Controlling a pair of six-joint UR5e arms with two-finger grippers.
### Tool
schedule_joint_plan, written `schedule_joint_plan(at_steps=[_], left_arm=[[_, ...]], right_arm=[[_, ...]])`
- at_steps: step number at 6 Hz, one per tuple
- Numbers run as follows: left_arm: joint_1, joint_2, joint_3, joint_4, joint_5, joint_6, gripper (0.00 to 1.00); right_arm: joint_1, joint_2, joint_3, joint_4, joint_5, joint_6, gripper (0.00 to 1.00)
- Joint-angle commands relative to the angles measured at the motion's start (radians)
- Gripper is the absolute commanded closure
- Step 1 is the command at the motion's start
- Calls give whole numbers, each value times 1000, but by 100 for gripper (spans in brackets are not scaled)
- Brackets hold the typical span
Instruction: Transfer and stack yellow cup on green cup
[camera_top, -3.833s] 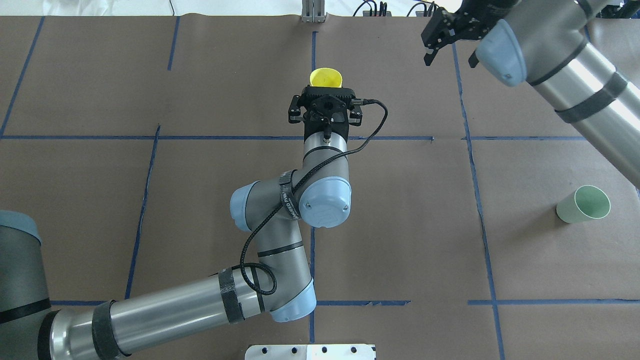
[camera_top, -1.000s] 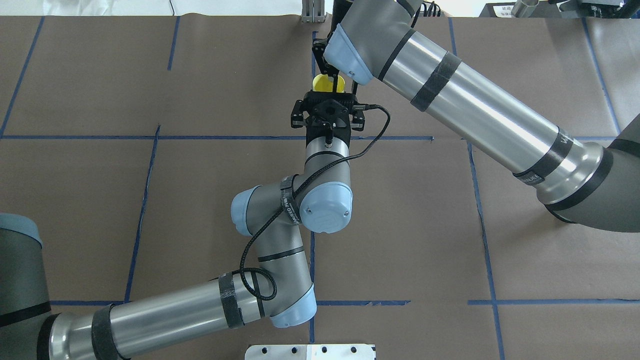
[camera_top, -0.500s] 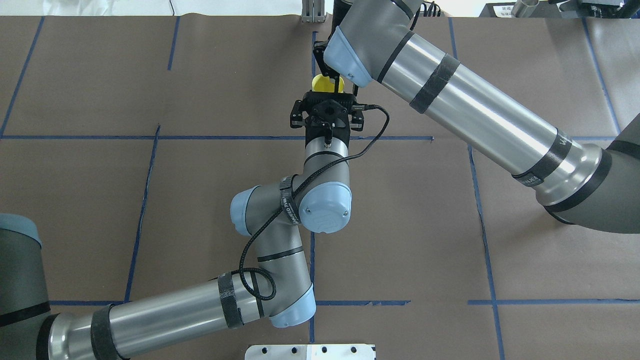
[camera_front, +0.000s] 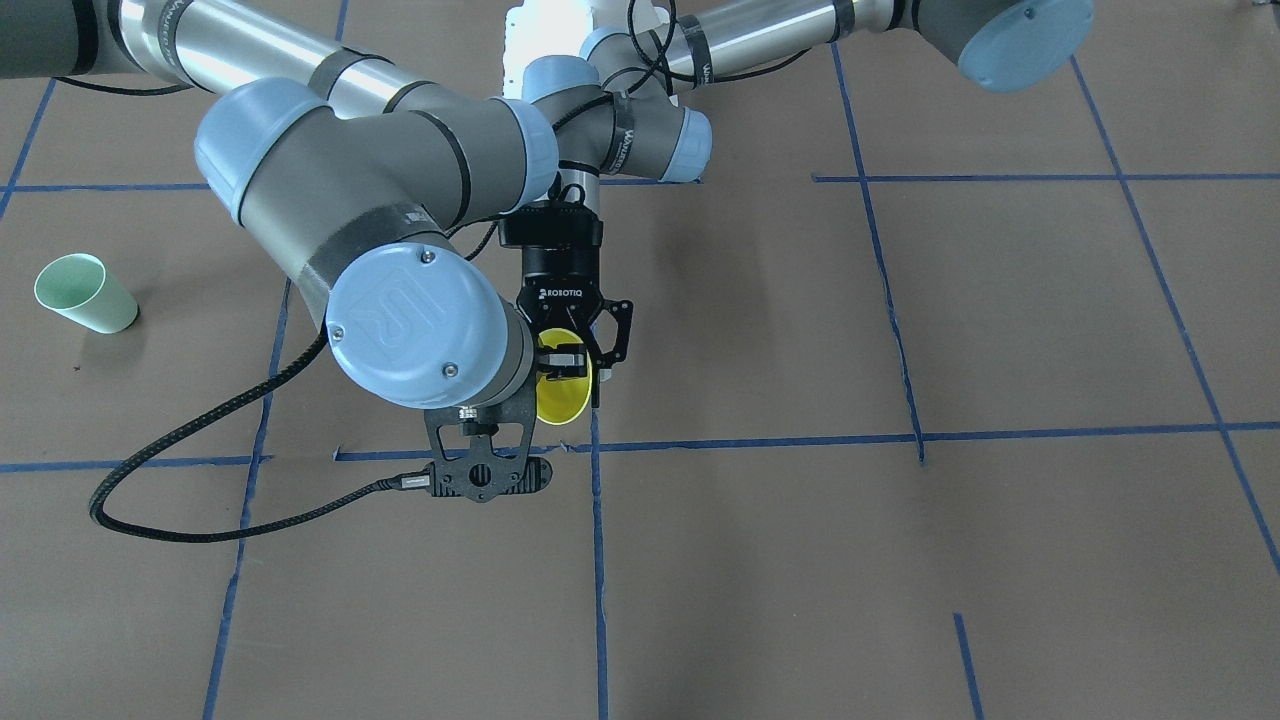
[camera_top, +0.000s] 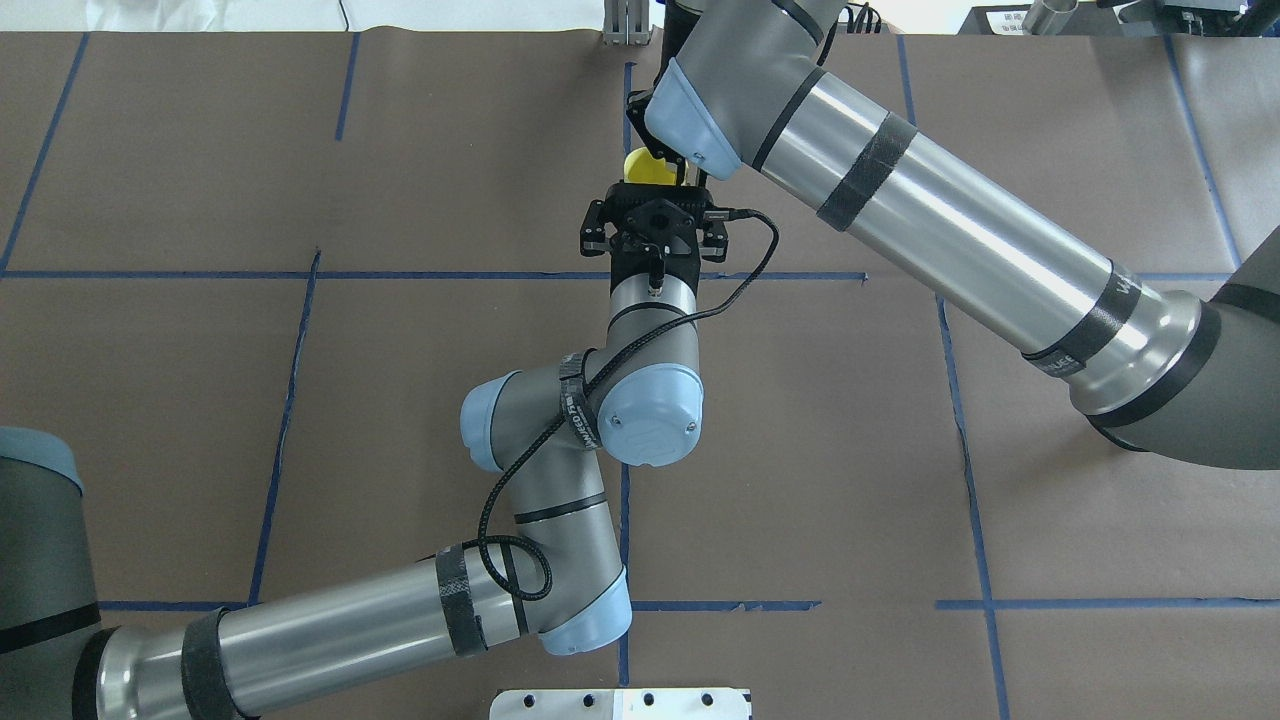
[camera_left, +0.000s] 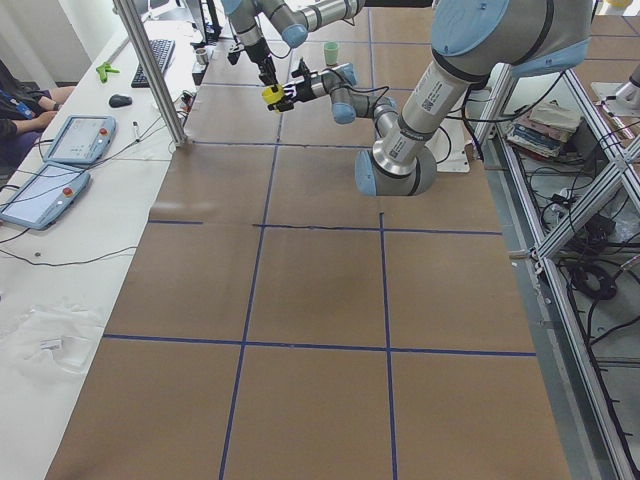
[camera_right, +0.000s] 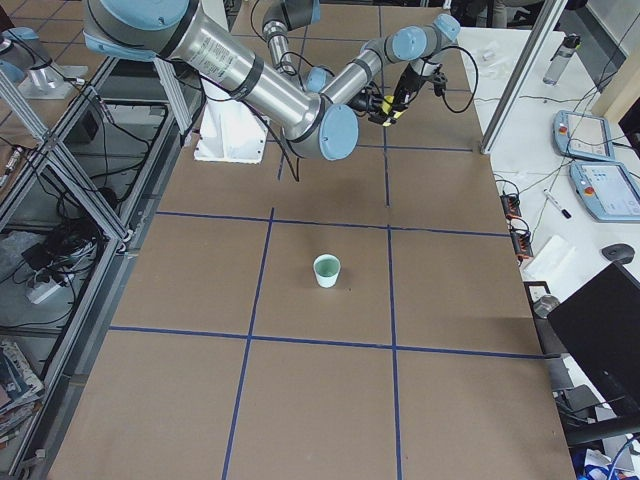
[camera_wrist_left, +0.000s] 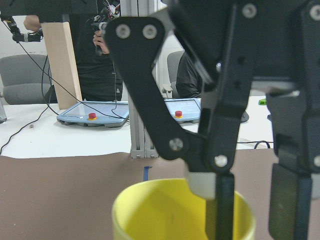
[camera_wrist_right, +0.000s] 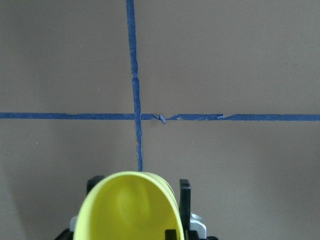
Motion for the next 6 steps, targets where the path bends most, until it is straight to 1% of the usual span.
schedule_joint_plan(at_steps=[1,2,3,6], left_arm=[[-1,0,-1,0,0,0,71],[-1,0,-3,0,-1,7,51],[-1,3,-12,2,-1,12,1],[-1,18,-15,-3,0,12,0]], right_arm=[[0,-2,1,-1,-2,0,100],[0,-1,1,-13,-5,0,100],[0,-1,3,-13,-10,0,100],[1,4,12,-21,-10,0,100]])
